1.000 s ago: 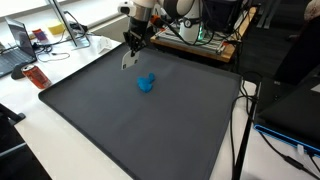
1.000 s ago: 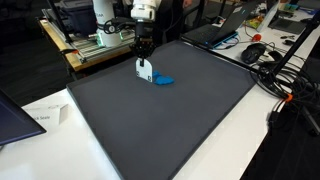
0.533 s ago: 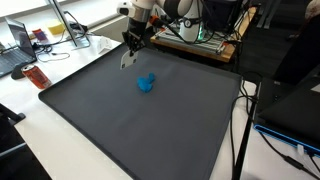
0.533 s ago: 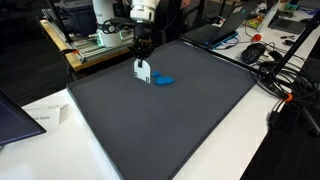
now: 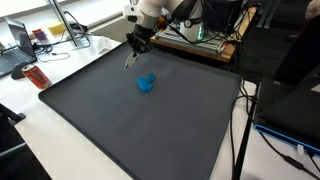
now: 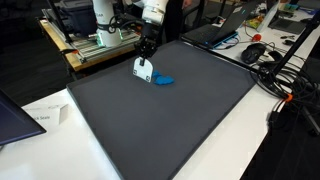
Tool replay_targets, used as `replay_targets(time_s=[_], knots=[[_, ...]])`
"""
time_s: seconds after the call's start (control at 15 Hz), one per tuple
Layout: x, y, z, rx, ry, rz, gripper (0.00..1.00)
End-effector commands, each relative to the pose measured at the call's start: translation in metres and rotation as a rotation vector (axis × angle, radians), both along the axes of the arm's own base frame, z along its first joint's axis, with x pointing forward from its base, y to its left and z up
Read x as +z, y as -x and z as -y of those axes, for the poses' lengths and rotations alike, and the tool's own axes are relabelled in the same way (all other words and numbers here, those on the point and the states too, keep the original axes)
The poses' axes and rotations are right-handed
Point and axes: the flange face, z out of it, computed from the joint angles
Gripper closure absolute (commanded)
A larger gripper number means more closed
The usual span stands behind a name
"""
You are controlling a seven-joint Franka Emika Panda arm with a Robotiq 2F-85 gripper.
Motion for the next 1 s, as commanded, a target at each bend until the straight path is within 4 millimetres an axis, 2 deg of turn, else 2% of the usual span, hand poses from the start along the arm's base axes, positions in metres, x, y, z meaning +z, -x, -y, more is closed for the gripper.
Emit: replay_targets(time_s=[0.0, 0.4, 0.93], knots=[[0.004, -0.007, -0.022, 0.001, 0.098, -0.017, 0.99], [-0.007, -0.013, -0.065, 0.026, 0.213, -0.009, 0.99], [-0.026, -0.025, -0.102, 0.011, 0.341, 0.023, 0.99]])
